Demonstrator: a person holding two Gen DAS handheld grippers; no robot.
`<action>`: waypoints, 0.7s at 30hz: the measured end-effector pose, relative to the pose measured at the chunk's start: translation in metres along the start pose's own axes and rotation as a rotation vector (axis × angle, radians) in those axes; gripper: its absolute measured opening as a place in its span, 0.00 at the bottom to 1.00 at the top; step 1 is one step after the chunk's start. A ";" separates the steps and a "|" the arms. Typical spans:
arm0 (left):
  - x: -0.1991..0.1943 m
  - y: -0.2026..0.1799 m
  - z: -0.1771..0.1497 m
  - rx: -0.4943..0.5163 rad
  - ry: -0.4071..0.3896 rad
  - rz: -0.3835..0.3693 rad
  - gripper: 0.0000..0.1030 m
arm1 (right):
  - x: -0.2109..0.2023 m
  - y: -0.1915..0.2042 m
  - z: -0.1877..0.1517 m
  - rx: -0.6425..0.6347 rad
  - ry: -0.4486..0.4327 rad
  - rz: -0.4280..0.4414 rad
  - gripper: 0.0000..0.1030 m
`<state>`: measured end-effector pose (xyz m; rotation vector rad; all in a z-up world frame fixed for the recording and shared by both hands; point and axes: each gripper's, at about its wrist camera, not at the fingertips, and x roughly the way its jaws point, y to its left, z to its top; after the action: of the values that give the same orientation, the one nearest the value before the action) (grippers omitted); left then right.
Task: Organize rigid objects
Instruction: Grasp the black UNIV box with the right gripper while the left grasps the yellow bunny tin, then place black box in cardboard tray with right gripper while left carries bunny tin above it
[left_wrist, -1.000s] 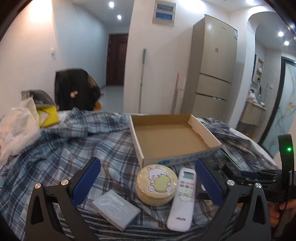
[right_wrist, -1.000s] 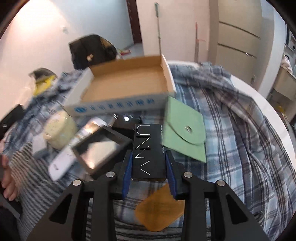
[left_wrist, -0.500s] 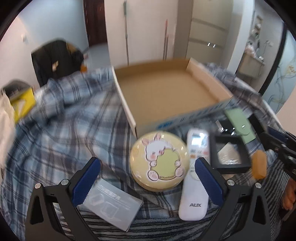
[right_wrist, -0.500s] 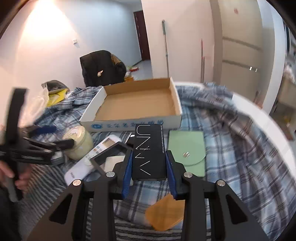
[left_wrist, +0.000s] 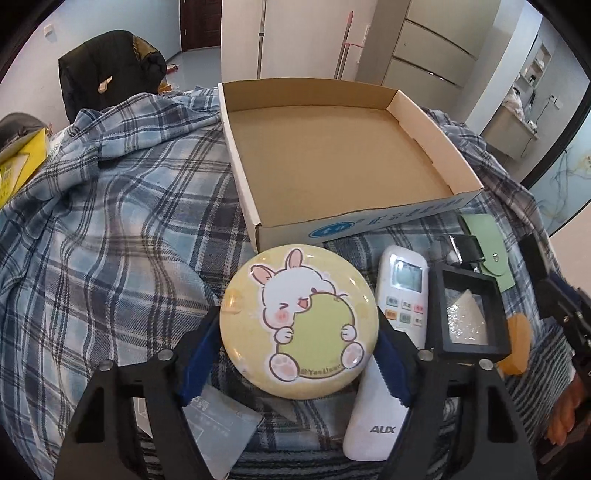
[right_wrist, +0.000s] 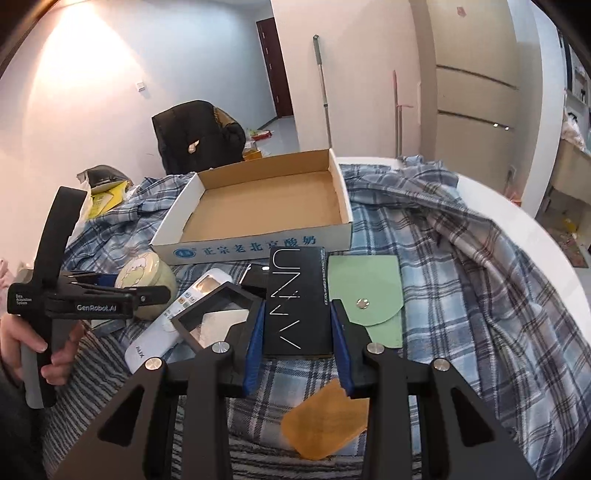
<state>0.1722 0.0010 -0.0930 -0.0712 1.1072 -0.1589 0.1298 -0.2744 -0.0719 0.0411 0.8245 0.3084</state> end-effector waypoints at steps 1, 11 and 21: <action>-0.001 0.001 0.000 -0.002 -0.007 -0.005 0.76 | 0.001 -0.001 0.000 0.007 0.006 0.007 0.32; -0.045 0.012 -0.009 -0.033 -0.091 -0.061 0.75 | 0.005 -0.001 -0.001 -0.004 0.006 -0.037 0.32; -0.130 -0.006 -0.020 0.057 -0.261 -0.009 0.75 | -0.003 -0.009 0.006 0.030 -0.003 -0.034 0.32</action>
<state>0.0965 0.0164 0.0138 -0.0447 0.8415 -0.1840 0.1346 -0.2828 -0.0673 0.0559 0.8265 0.2637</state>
